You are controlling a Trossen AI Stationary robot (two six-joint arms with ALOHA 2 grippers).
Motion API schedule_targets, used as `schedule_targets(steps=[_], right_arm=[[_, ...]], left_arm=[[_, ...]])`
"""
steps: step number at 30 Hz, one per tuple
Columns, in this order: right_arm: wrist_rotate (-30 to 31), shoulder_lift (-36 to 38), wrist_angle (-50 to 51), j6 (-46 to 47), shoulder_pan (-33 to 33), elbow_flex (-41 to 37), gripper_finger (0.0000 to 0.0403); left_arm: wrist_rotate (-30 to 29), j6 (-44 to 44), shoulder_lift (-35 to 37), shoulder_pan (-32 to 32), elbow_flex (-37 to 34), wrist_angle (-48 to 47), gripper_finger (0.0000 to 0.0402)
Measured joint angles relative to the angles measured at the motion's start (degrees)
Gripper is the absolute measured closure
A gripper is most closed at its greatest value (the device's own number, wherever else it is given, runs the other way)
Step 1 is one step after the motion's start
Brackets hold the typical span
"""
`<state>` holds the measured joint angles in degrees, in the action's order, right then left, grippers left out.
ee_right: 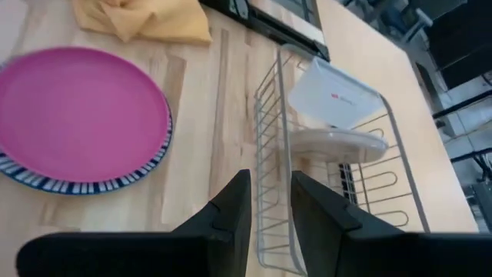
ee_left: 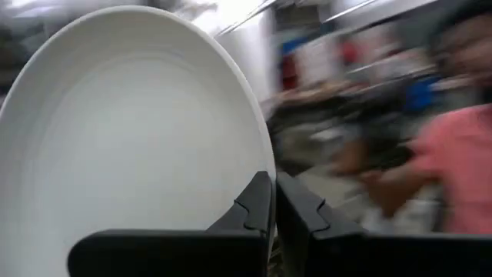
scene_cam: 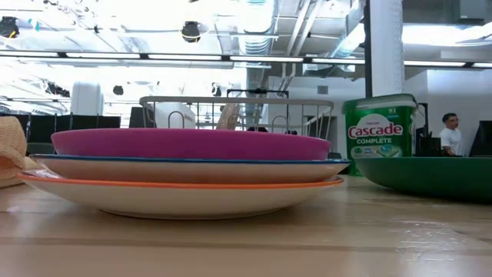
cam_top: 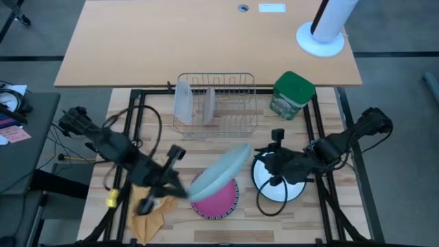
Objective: Sort dishes
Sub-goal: Put the light blue plate into the dish rack
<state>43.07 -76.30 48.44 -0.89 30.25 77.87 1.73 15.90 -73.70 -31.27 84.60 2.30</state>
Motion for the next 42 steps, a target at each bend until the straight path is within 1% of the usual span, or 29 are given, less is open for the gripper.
schedule_targets(steps=[4, 7, 11, 14, 16, 19, 21, 22, 23, 26, 37, 42], right_arm=[[-1.4, 0.1, 0.0, 2.1, -0.7, 0.1, 0.0307], [-2.0, 0.1, 0.6, 4.2, -0.6, 0.1, 0.0307], [-2.6, 0.2, 1.0, 6.9, 0.4, 0.1, 0.0307], [-2.9, 0.2, 1.0, 9.0, 1.5, 0.1, 0.0308], [-2.9, 0.2, 1.0, 10.5, 2.3, 0.1, 0.0308], [-2.9, 0.2, 0.7, 11.8, 3.4, 0.1, 0.0308], [-2.9, 0.2, 0.3, 12.5, 3.9, 0.1, 0.0308], [-2.9, 0.2, 0.0, 12.8, 4.0, 0.1, 0.0308], [-2.9, 0.2, -0.3, 13.0, 4.1, 0.1, 0.0308], [-2.8, 0.2, -1.6, 13.1, 4.1, 0.1, 0.0308], [-2.6, 0.1, -3.9, 13.1, 3.7, 0.1, 0.0308], [-2.6, 0.1, -3.8, 13.0, 3.7, 0.1, 0.0308]], left_arm=[[5.2, 4.1, 0.1, -0.1, -1.1, 3.7, 0.0401], [6.8, 5.8, -0.1, 0.1, -5.5, 13.0, 0.0401], [7.5, 4.6, 0.3, 2.1, -14.7, 30.8, 0.0401], [7.5, 0.2, 1.3, 4.4, -23.8, 43.9, 0.0401], [9.1, -4.4, 2.2, 6.1, -30.2, 53.5, 0.0401], [13.4, -11.6, 2.5, 8.4, -40.0, 71.5, 0.0401], [16.0, -14.0, 2.5, 9.4, -46.3, 82.0, 0.0401], [16.4, -14.4, 2.5, 9.7, -49.2, 86.0, 0.0401], [16.9, -13.9, 2.7, 9.9, -51.9, 87.9, 0.0401], [18.0, -9.3, 4.2, 9.8, -56.5, 87.3, 0.0401], [26.2, -4.2, 5.5, 6.6, -57.3, 87.4, 0.0401], [26.7, -2.2, 5.5, 6.3, -57.3, 87.3, 0.0401]])
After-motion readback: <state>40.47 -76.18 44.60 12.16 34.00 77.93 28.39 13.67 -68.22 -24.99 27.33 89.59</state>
